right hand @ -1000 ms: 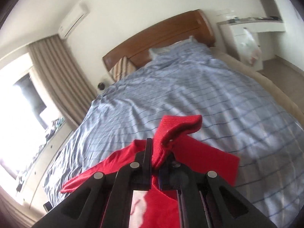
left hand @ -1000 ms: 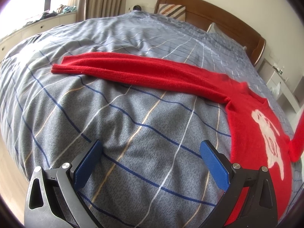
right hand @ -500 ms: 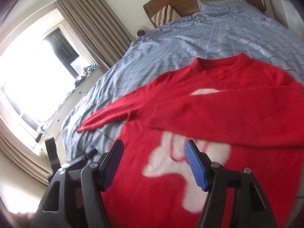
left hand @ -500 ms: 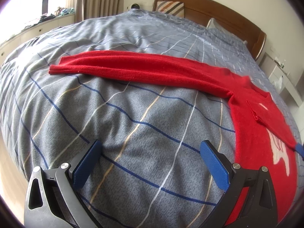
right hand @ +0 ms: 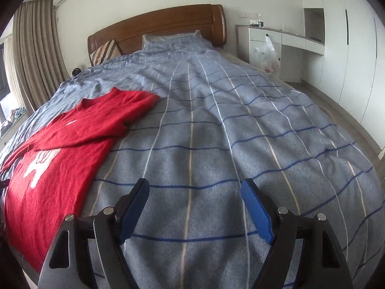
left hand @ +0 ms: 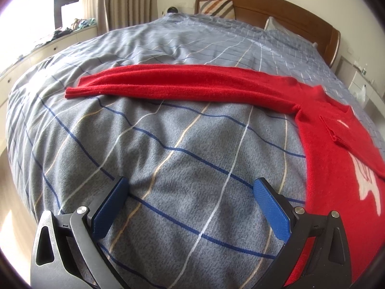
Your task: Fold small clothes
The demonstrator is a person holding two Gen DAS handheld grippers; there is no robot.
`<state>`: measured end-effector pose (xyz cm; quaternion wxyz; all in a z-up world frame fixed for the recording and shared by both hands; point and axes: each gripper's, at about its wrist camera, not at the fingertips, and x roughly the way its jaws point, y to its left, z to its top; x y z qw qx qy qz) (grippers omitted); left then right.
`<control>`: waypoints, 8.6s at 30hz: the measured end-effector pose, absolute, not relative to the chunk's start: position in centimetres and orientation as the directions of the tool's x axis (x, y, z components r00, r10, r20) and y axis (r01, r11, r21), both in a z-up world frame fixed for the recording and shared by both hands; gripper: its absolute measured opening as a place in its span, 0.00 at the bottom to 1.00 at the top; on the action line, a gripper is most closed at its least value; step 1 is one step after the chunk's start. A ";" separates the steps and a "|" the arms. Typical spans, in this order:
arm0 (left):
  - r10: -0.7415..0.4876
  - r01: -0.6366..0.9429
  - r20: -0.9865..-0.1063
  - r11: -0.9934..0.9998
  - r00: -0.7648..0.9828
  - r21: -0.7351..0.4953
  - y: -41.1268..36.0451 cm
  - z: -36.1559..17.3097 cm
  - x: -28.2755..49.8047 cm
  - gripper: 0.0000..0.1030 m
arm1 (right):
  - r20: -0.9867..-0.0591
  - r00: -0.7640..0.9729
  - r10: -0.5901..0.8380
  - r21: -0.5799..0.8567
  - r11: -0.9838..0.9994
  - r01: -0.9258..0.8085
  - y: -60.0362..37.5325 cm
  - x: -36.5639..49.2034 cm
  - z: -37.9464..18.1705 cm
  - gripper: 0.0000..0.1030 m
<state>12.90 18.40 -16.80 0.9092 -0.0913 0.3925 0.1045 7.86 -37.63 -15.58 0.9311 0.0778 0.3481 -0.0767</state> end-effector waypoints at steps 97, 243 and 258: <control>0.146 -0.267 -0.730 0.962 0.668 -0.051 17.6 -16.8 12.6 1.00 | -0.686 0.717 -0.122 0.030 0.980 0.195 -36.0 8.5 -18.5 0.93; 0.083 -0.188 -0.712 0.980 0.697 -0.070 19.0 -16.1 15.4 0.99 | -0.668 0.727 -0.159 -0.016 0.980 0.200 -35.5 9.6 -19.3 0.99; 0.085 -0.189 -0.712 0.980 0.697 -0.068 19.0 -16.1 15.4 0.99 | -0.668 0.727 -0.159 -0.016 0.980 0.200 -35.4 9.6 -19.3 0.99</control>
